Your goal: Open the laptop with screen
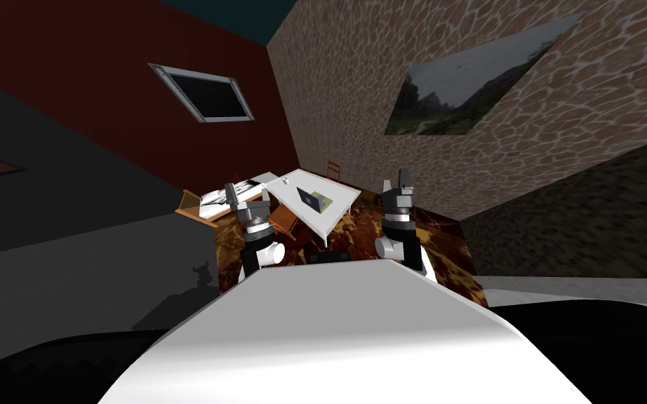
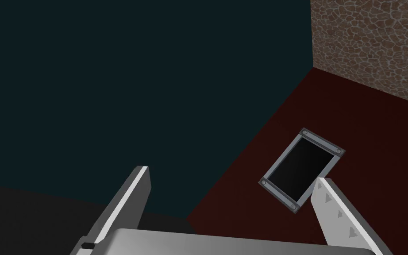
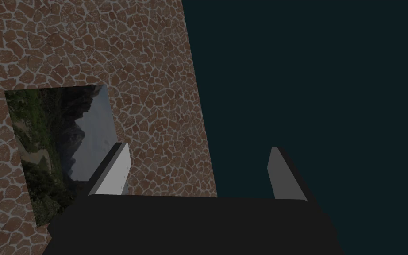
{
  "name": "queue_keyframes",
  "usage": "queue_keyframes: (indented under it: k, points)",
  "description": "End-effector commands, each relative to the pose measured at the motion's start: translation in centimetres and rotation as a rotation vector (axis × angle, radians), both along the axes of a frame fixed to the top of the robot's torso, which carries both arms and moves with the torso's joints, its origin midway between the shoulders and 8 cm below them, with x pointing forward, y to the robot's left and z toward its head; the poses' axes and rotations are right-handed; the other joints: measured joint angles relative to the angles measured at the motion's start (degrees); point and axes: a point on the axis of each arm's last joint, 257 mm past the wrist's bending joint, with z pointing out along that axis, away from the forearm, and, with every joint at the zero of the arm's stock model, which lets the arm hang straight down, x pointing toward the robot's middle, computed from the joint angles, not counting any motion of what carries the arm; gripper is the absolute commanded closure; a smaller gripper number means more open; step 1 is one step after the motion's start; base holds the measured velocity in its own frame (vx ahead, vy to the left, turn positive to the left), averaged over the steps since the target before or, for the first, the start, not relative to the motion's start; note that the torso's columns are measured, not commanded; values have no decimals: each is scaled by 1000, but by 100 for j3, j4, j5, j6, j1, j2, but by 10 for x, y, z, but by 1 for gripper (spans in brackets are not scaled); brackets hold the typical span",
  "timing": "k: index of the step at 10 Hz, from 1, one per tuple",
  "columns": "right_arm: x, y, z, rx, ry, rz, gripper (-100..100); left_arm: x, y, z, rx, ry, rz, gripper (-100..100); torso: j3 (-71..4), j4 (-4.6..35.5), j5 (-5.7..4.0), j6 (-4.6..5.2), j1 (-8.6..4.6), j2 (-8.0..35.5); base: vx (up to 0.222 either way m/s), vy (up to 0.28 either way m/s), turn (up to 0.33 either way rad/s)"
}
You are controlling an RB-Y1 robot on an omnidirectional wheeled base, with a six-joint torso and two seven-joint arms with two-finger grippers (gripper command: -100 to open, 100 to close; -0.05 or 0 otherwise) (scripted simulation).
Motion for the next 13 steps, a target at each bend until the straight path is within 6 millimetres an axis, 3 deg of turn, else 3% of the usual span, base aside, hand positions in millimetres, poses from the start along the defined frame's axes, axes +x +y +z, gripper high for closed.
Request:
queue_keyframes:
  k: [1,9,10,13]
  points:
    - [0,0,0,0,0,0,0,0,0,0,0,0,0,0,-467,235,0,0,0,232,0,0,0]
    - [0,0,0,0,0,0,0,0,0,0,0,0,0,0,-7073,3537,0,0,0,3539,0,0,0]
    - [0,0,0,0,0,0,0,3,0,-4,23,15,-9,-100,-7919,3960,0,0,0,3962,-3,-36,-37]
    - [0,0,0,0,0,0,0,19,14,-23,55,88,-13,-100,-8448,4223,-7,1,-25,4226,-24,-134,-81]
